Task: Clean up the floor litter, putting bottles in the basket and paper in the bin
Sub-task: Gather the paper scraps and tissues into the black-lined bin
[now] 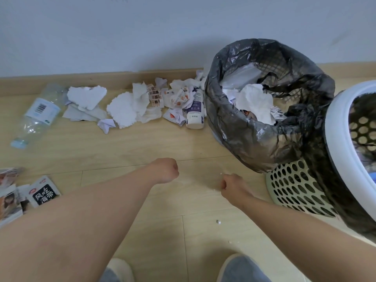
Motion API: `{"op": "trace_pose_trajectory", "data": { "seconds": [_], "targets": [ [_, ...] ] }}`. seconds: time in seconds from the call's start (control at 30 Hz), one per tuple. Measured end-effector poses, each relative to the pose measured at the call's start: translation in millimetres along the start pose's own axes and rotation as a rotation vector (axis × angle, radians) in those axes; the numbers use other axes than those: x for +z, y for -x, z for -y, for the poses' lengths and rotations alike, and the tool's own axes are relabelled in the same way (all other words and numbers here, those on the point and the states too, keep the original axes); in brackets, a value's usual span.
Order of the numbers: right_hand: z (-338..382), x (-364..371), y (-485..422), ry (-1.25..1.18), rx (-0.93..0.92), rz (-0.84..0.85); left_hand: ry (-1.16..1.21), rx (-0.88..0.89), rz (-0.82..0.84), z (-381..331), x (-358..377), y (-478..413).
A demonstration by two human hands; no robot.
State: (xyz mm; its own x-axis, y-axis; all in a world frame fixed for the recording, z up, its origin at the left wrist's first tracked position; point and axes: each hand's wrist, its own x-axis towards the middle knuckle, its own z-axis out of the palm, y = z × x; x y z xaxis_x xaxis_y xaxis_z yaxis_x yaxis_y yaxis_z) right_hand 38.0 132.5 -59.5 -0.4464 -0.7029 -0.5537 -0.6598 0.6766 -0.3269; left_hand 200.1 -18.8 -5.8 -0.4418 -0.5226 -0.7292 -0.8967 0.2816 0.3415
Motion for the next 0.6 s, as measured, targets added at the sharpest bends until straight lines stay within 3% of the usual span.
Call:
{"op": "trace_pose_trajectory", "data": {
  "seconds": [0.13,0.23,0.37,0.6],
  "targets": [
    [0,-4,5,-0.001,0.024,0.020,0.020,0.002,0.020,-2,-4,3],
    [18,-15,8,-0.054,-0.014,0.026,0.251,-0.021,0.000,-7,-19,4],
    [67,-42,17,-0.182,-0.223,0.015,0.472,0.026,-0.217,-22,-61,5],
    [142,-124,38,-0.424,-0.470,-0.192,0.852,0.183,-0.535,-53,-125,25]
  ]
}}
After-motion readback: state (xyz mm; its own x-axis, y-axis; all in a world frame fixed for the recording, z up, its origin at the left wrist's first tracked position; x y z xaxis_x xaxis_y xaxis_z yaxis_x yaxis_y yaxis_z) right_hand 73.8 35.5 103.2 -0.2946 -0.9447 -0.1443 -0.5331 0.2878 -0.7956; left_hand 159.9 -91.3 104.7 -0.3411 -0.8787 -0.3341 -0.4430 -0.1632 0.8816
